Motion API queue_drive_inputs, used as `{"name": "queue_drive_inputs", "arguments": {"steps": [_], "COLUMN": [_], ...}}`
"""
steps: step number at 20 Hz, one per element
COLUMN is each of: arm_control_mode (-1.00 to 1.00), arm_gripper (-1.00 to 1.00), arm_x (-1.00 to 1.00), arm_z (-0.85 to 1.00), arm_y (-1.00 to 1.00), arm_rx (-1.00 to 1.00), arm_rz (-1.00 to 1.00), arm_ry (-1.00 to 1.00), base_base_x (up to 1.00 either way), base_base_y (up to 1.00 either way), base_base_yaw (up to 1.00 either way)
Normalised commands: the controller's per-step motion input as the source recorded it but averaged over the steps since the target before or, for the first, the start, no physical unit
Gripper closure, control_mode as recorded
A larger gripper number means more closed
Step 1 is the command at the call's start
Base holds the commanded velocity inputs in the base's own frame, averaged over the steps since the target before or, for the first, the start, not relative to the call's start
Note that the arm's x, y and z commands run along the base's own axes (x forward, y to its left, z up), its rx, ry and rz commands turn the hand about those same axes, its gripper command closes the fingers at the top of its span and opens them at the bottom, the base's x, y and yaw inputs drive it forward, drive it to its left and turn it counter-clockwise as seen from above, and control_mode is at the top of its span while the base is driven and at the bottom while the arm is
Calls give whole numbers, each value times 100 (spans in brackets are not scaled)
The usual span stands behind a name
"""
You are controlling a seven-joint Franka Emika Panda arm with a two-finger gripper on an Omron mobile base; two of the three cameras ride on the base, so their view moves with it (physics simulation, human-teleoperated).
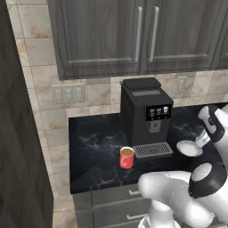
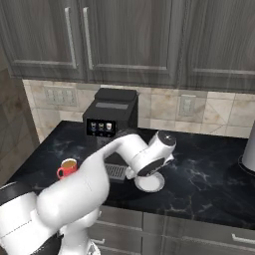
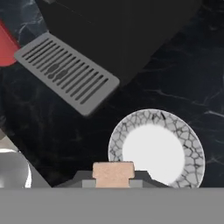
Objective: Take a sugar cube from the saucer and place it inside the coffee. Then, grab milk from the fridge and place it next to the coffee on the counter to sweeten the coffee.
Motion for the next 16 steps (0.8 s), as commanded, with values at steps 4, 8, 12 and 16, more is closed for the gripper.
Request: {"name": "queue_drive_inputs", "arguments": {"steps": [4, 8, 12, 16], "arm_control_mode": [-100, -100, -100, -100], "arm_gripper": [100, 100, 100, 100], "arm_x": [-17, -23, -16, -13], "arm_z": [49, 24, 26, 26], "arm_y": [65, 78, 72, 65], "arm_rx": [-10, -11, -6, -1], "arm_rz": [-3, -15, -19, -22], "arm_ry": [0, 0, 0, 0], "base_base_x": [0, 0, 0, 0], "base_base_y": [0, 0, 0, 0], "base_base_yaw": [0, 0, 0, 0]}}
